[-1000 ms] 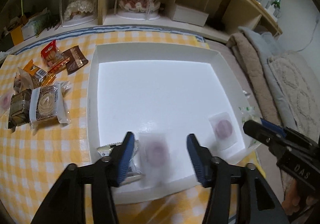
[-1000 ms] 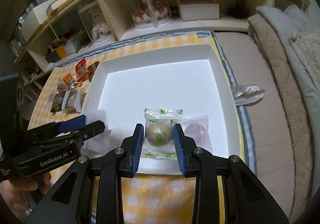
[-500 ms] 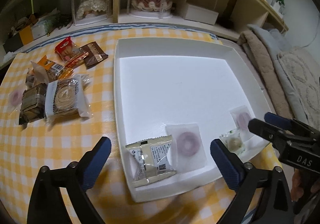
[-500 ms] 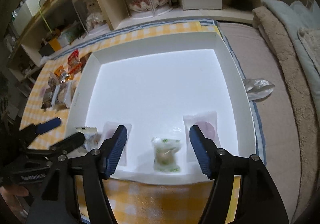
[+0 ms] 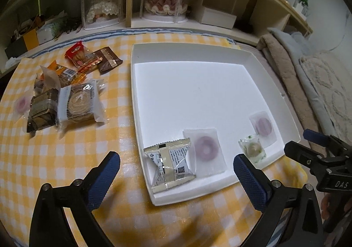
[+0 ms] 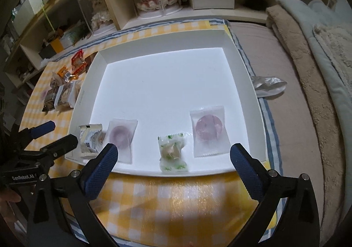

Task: Organize snacks
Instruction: 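Withdraw both open grippers from the tray, then move both open grippers over to the snack pile beside the tray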

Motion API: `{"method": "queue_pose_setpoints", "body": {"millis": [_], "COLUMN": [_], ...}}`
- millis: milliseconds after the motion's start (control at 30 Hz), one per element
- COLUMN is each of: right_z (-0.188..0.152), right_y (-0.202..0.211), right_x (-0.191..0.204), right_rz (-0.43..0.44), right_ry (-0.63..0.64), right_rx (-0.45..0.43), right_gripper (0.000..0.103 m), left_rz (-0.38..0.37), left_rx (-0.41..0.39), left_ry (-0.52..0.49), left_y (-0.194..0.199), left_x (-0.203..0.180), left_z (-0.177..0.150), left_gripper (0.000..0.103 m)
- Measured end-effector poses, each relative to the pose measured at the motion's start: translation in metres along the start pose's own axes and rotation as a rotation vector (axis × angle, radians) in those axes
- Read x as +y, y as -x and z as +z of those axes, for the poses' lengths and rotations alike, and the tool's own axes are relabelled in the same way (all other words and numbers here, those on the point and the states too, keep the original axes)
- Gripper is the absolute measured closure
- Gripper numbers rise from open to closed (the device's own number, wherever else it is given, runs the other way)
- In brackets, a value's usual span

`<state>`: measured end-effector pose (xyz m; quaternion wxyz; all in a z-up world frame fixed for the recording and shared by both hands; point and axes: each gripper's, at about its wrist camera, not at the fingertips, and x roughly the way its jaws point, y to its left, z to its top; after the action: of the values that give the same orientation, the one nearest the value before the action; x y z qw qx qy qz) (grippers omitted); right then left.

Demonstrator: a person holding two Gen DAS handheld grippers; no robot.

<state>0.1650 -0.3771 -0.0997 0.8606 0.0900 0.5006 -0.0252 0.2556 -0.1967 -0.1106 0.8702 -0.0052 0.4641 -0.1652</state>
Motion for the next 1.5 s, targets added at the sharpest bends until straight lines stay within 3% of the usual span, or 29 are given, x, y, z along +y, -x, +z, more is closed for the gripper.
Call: {"method": "queue_pose_setpoints", "body": {"millis": [500, 1000, 1500], "right_z": [-0.009, -0.012, 0.008], "right_y": [0.026, 0.072, 0.101], "right_x": [0.005, 0.026, 0.089], "right_rz": [-0.015, -0.039, 0.004], "right_ry": [-0.028, -0.011, 0.031], "right_rx": [-0.012, -0.104, -0.224], "right_gripper": [0.000, 0.000, 0.000], "left_rz": [-0.008, -0.032, -0.017], "left_rx": [-0.036, -0.115, -0.233], "left_ry": [-0.009, -0.031, 0.005], "left_y": [0.045, 0.118, 0.200], "left_x": [0.007, 0.027, 0.103], "left_z": [-0.006, -0.015, -0.016], "left_gripper": [0.000, 0.000, 0.000]}}
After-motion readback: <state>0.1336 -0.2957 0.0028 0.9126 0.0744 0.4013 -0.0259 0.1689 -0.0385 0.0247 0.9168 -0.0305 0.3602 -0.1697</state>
